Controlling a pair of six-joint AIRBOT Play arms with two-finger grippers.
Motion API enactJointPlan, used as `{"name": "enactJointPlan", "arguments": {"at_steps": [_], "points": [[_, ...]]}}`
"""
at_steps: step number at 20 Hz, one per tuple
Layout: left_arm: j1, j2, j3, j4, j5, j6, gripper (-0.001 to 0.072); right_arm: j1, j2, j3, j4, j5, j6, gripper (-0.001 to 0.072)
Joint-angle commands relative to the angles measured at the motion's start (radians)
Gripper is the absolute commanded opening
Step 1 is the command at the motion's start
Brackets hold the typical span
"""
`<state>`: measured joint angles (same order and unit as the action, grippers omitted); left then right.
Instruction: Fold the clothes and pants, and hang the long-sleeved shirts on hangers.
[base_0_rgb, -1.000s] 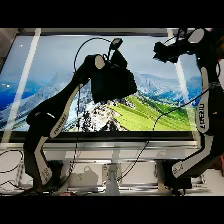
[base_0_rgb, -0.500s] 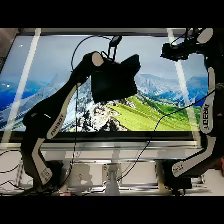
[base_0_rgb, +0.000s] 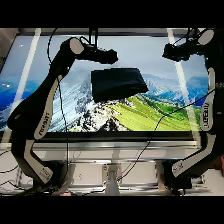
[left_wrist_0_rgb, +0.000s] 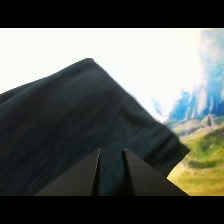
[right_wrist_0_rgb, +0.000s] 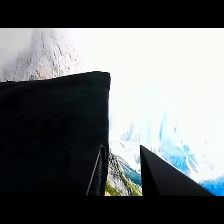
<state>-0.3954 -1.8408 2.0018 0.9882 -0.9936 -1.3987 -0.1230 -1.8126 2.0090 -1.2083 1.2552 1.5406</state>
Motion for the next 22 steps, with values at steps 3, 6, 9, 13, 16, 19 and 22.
{"name": "enactJointPlan", "arguments": {"at_steps": [3, 6, 9, 13, 16, 19, 22], "points": [[0.039, 0.003, 0.000, 0.083, -0.163, 0.000, 0.0156, -0.143, -0.143, -0.043, 0.414, 0.182, -0.061, 0.0367], [0.039, 0.001, 0.000, 0.150, -0.145, 0.000, 0.0157, -0.137, -0.228, -0.051, 0.483, 0.227, -0.064, 0.0566], [0.039, -0.022, 0.000, 0.158, -0.134, 0.000, 0.0023, -0.084, -0.291, -0.051, 0.474, 0.203, -0.078, 0.0621], [0.039, -0.058, -0.001, 0.229, -0.172, 0.000, 0.0022, -0.021, -0.360, -0.051, 0.504, 0.157, -0.077, 0.0623], [0.038, -0.085, -0.002, 0.265, -0.214, 0.000, 0.0022, 0.021, -0.411, -0.051, 0.582, 0.164, -0.077, 0.0683], [0.038, -0.095, -0.002, 0.264, -0.223, 0.000, 0.0022, 0.086, -0.433, -0.050, 0.586, 0.166, -0.077, 0.0684], [0.038, -0.093, -0.002, 0.264, -0.224, 0.000, 0.0022, 0.164, -0.437, -0.050, 0.585, 0.166, -0.077, 0.0682]]}}
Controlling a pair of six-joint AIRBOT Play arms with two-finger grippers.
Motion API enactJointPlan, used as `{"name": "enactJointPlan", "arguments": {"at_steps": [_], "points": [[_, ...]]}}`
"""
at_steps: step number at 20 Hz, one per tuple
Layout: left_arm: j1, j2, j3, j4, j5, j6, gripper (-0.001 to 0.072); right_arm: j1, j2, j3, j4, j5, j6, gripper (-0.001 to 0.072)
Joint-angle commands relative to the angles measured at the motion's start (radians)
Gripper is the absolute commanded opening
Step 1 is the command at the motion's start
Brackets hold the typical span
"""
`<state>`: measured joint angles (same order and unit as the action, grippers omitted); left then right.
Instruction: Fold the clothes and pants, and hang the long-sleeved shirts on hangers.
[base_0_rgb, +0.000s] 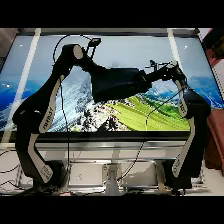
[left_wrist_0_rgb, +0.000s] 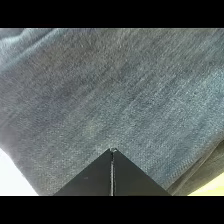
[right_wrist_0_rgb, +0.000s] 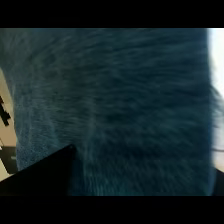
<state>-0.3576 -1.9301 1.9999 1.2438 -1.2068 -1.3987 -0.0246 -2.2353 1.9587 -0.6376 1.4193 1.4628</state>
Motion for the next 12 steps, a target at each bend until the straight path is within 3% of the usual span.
{"name": "enactJointPlan", "arguments": {"at_steps": [1, 4, 8, 9, 12], "points": [[0.000, -0.004, 0.000, 0.008, -0.011, 0.000, 0.0022, 0.092, -0.015, 0.000, 0.014, -0.003, 0.000, 0.0679], [0.000, -0.004, 0.000, 0.008, -0.011, 0.000, 0.0022, 0.162, -0.015, 0.000, 0.009, -0.072, -0.003, 0.0639], [0.000, -0.003, 0.000, 0.009, -0.016, 0.000, 0.0022, 0.212, -0.013, 0.009, 0.016, -0.163, -0.090, 0.0107], [0.003, 0.000, 0.000, 0.009, -0.017, 0.000, 0.0022, 0.212, -0.013, 0.023, 0.016, -0.159, -0.119, 0.0053], [0.017, 0.023, 0.001, 0.009, -0.013, 0.000, 0.0022, 0.192, 0.003, 0.087, 0.014, -0.164, -0.148, 0.0051]]}}
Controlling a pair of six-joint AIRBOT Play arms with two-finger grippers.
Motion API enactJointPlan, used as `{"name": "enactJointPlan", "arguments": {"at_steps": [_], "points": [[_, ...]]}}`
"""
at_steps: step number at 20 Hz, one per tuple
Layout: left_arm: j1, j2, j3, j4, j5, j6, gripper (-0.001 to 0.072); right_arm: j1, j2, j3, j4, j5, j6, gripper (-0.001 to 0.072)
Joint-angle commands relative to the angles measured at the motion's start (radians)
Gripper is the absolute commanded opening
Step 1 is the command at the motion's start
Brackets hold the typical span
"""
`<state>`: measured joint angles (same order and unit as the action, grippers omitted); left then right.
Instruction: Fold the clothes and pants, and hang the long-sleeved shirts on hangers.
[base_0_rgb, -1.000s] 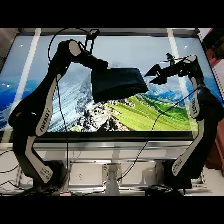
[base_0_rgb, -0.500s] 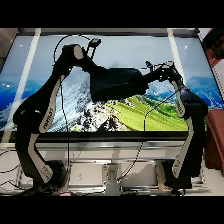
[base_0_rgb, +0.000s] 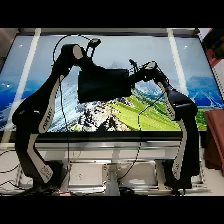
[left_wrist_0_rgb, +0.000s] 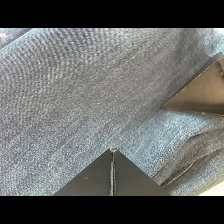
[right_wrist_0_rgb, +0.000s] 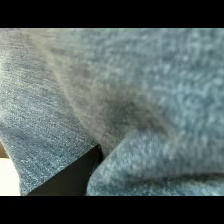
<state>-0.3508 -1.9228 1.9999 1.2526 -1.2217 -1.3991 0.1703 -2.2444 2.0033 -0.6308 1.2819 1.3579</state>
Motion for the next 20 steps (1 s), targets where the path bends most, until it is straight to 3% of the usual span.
{"name": "enactJointPlan", "arguments": {"at_steps": [1, 3, 5, 8, 14, 17, 20], "points": [[0.018, 0.029, 0.001, 0.001, 0.002, 0.001, 0.0022, -0.019, 0.038, 0.045, 0.004, -0.048, -0.042, 0.0050], [0.039, 0.067, 0.002, 0.006, 0.001, 0.008, 0.0022, -0.061, 0.106, 0.045, -0.060, -0.064, -0.011, 0.0050], [0.069, 0.116, 0.002, 0.058, -0.006, 0.029, 0.0022, -0.117, 0.187, 0.044, -0.203, -0.025, 0.089, 0.0051], [0.129, 0.197, 0.002, 0.079, -0.045, 0.026, 0.0022, -0.224, 0.326, 0.044, -0.388, 0.018, 0.157, 0.0050], [0.219, 0.335, 0.002, 0.079, -0.132, 0.027, 0.0022, -0.485, 0.523, 0.044, -0.574, 0.127, 0.277, 0.0050], [0.238, 0.356, 0.002, 0.079, -0.134, 0.027, 0.0022, -0.563, 0.539, 0.025, -0.579, 0.252, 0.280, 0.0051], [0.238, 0.353, 0.000, 0.079, -0.134, 0.026, 0.0022, -0.534, 0.539, -0.032, -0.538, 0.196, 0.280, 0.0051]]}}
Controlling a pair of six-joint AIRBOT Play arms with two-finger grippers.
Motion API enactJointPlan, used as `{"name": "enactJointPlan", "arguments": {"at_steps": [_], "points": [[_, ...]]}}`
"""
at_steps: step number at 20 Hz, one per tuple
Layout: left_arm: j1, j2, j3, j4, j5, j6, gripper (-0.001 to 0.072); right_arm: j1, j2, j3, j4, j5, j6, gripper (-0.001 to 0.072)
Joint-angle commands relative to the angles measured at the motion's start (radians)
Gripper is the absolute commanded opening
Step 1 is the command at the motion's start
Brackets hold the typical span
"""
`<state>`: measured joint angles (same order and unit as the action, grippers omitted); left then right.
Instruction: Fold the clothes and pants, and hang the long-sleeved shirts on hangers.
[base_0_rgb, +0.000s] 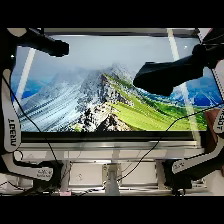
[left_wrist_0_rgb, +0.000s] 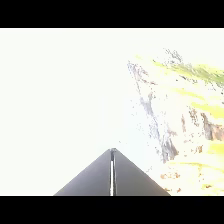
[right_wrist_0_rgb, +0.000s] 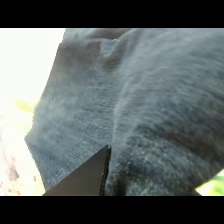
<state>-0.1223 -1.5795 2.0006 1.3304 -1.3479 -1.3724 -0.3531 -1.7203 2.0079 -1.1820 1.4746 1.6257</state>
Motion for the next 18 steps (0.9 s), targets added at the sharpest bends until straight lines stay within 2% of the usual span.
{"name": "enactJointPlan", "arguments": {"at_steps": [1, 3, 7, 9, 11, 14, 18], "points": [[0.005, 0.010, -0.001, 0.001, -0.008, 0.000, 0.0023, 0.020, 0.014, -0.049, 0.039, -0.062, 0.012, 0.0051], [0.005, 0.010, -0.001, 0.001, -0.008, 0.000, 0.0023, 0.099, 0.009, -0.049, 0.084, -0.229, 0.013, 0.0051], [0.005, 0.010, -0.001, 0.001, -0.027, 0.000, 0.0022, 0.270, 0.008, -0.046, 0.192, -0.664, 0.007, 0.0050], [0.005, 0.010, -0.001, 0.001, -0.031, 0.000, 0.0022, 0.315, 0.010, -0.047, 0.184, -0.761, -0.027, 0.0050], [0.005, 0.010, -0.001, 0.002, -0.032, 0.000, 0.0022, 0.322, -0.001, -0.061, 0.082, -0.662, -0.035, 0.0051], [0.005, 0.010, -0.001, 0.002, -0.032, 0.000, 0.0023, 0.293, -0.007, -0.211, -0.113, -0.460, 0.073, 0.0051], [0.005, 0.010, -0.001, 0.002, -0.034, 0.001, 0.0022, 0.232, -0.006, -0.389, -0.146, -0.375, 0.094, 0.0051]]}}
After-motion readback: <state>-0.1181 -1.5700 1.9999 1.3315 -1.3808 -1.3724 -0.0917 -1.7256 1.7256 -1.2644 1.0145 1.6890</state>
